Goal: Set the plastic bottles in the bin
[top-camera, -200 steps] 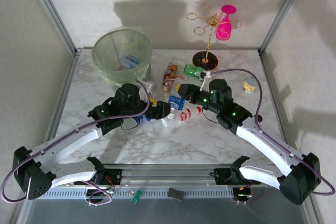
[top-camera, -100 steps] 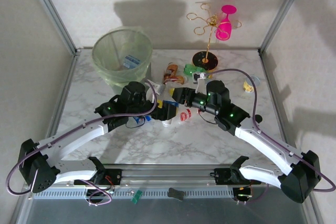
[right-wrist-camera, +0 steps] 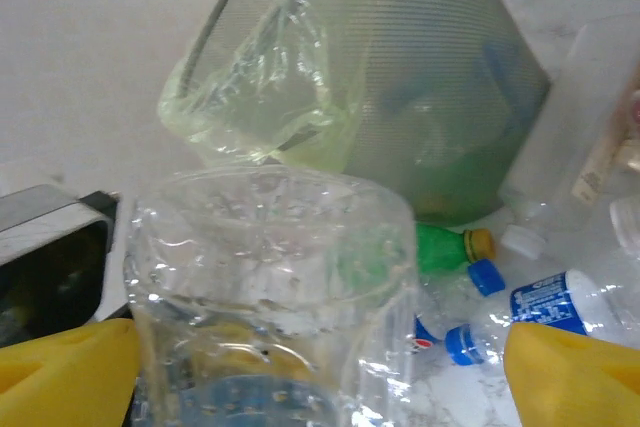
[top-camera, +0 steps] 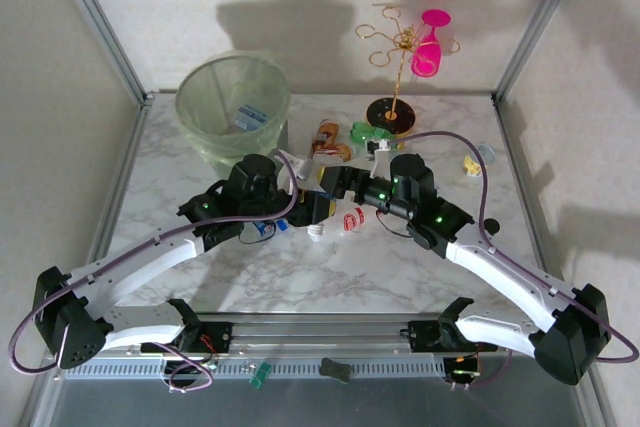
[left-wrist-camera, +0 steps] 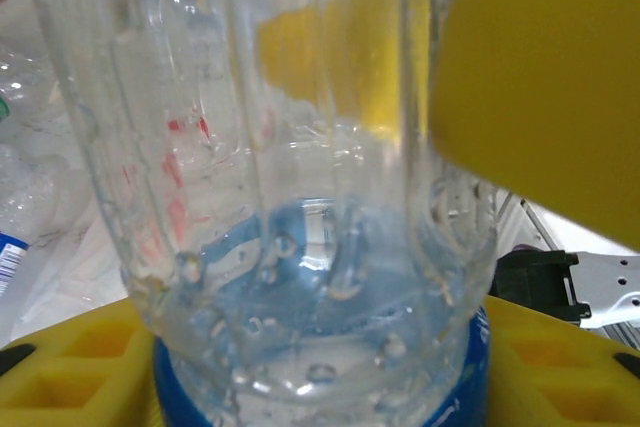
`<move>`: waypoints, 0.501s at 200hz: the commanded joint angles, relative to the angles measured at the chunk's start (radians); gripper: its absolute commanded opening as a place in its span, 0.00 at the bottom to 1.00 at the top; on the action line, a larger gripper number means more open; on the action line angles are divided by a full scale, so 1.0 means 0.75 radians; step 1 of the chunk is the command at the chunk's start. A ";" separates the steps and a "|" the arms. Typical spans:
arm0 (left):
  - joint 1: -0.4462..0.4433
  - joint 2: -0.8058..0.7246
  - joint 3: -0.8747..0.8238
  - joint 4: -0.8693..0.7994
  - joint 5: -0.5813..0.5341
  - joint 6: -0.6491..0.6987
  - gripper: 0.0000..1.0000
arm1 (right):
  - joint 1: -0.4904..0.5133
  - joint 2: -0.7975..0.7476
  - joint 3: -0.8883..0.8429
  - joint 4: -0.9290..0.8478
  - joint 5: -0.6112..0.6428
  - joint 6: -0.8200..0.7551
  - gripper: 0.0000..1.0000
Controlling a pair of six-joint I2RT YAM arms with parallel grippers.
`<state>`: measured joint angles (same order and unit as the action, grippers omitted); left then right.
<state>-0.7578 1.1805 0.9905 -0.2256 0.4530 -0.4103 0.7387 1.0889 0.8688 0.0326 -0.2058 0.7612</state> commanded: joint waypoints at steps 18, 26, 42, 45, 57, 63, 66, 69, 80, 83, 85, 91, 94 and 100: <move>0.008 -0.074 0.081 -0.060 -0.179 0.045 0.46 | 0.011 -0.111 0.083 -0.151 0.246 -0.064 0.96; 0.012 -0.084 0.097 -0.072 -0.208 0.048 0.46 | 0.011 -0.137 0.089 -0.172 0.280 -0.075 0.96; 0.024 -0.100 0.153 -0.108 -0.262 0.068 0.46 | 0.010 -0.177 0.086 -0.207 0.333 -0.092 0.96; 0.028 -0.102 0.163 -0.118 -0.275 0.070 0.46 | 0.010 -0.183 0.086 -0.212 0.342 -0.094 0.96; 0.045 -0.112 0.227 -0.156 -0.320 0.087 0.46 | 0.011 -0.207 0.077 -0.231 0.376 -0.100 0.96; 0.057 -0.117 0.255 -0.171 -0.336 0.093 0.46 | 0.011 -0.216 0.072 -0.243 0.393 -0.100 0.96; 0.063 -0.117 0.268 -0.177 -0.342 0.097 0.46 | 0.011 -0.221 0.072 -0.246 0.401 -0.100 0.96; 0.073 -0.119 0.282 -0.180 -0.347 0.099 0.46 | 0.011 -0.224 0.070 -0.251 0.410 -0.099 0.96; 0.108 -0.122 0.319 -0.189 -0.366 0.102 0.46 | 0.010 -0.234 0.059 -0.263 0.432 -0.094 0.96; 0.122 -0.122 0.329 -0.189 -0.369 0.102 0.46 | 0.011 -0.237 0.058 -0.265 0.438 -0.093 0.96; 0.129 -0.120 0.335 -0.189 -0.370 0.099 0.46 | 0.010 -0.238 0.056 -0.267 0.441 -0.091 0.96; 0.164 -0.116 0.347 -0.183 -0.367 0.089 0.45 | 0.010 -0.242 0.052 -0.273 0.450 -0.090 0.96; 0.177 -0.114 0.354 -0.182 -0.366 0.082 0.45 | 0.010 -0.244 0.051 -0.278 0.454 -0.089 0.96; 0.218 -0.108 0.363 -0.175 -0.358 0.065 0.44 | 0.011 -0.249 0.049 -0.287 0.462 -0.090 0.96</move>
<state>-0.6724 1.1084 1.2064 -0.3424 0.2329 -0.3622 0.7433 0.9195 0.9035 -0.1402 0.0696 0.7094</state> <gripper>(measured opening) 0.536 0.963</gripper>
